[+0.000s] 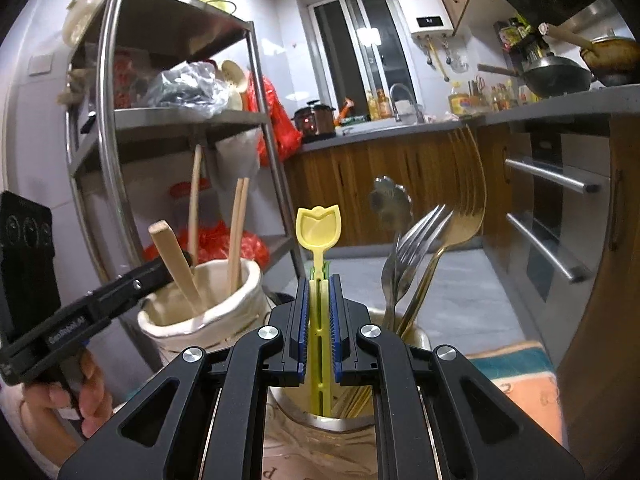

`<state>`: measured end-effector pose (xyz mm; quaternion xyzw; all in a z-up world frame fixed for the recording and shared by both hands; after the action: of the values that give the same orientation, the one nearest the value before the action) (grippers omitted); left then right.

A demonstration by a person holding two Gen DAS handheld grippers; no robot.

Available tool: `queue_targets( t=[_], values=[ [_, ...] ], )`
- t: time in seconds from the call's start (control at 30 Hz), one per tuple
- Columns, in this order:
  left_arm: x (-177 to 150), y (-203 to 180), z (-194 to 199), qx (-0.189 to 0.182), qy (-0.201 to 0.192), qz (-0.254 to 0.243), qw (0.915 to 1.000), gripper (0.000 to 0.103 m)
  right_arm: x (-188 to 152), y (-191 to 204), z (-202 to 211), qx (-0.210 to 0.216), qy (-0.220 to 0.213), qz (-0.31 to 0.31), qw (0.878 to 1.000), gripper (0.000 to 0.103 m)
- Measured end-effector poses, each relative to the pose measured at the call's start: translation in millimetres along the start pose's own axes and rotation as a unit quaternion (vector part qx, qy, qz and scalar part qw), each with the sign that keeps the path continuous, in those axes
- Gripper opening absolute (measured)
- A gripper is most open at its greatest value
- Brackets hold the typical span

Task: Organize utensils
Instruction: 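Lower the yellow utensil into the short cup while the left tool lowers the chopstick into the tall cup, then open both tools to release the utensils and move back over the table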

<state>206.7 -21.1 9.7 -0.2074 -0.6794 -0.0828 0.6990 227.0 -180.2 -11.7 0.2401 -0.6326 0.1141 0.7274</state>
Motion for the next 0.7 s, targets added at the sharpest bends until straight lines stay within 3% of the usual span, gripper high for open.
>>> queue_targets(
  t=[0.07, 0.23, 0.37, 0.47, 0.53, 0.57, 0.6, 0.7],
  values=[
    [1, 0, 1, 0.002, -0.002, -0.004, 1.0000, 0.004, -2, -1, -1, 0.001, 0.006, -0.002, 1.000, 0.011],
    [4, -1, 5, 0.002, -0.009, -0.007, 0.9999, 0.008, 1, -1, 5, 0.005, 0.003, -0.008, 1.000, 0.025],
    [5, 1, 13, 0.009, -0.015, -0.006, 0.9998, 0.028, 10, -7, 22, -0.013, -0.011, -0.005, 1.000, 0.029],
    [3, 2, 23, 0.015, -0.015, -0.007, 0.9998, 0.034, 18, -11, 42, -0.021, -0.027, -0.014, 0.999, 0.038],
    [1, 3, 29, 0.022, -0.012, -0.009, 0.9997, 0.045, 21, -14, 54, -0.027, -0.032, -0.018, 0.999, 0.050],
    [0, 3, 32, 0.025, -0.011, -0.010, 0.9996, 0.054, 21, -14, 62, -0.030, -0.035, -0.022, 0.999, 0.063],
    [-1, 3, 36, 0.029, -0.011, -0.011, 0.9995, 0.057, 21, -15, 67, -0.033, -0.036, -0.025, 0.998, 0.075],
    [-4, 1, 46, 0.039, -0.007, -0.019, 0.9990, 0.068, 16, -16, 85, -0.037, -0.035, -0.035, 0.998, 0.083]
  ],
)
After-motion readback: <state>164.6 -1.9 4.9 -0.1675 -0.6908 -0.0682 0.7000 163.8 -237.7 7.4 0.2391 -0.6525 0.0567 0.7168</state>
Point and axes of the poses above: each gripper's, at about its wrist camera, not at the fingertips, and z roughly against the way its jaws point, y to its left, x to its top, the point moved 10 cm from there along -z, roughly the way its jaws point, and after that the axes turned 11 degrees about -y, right-handed, at the moved point
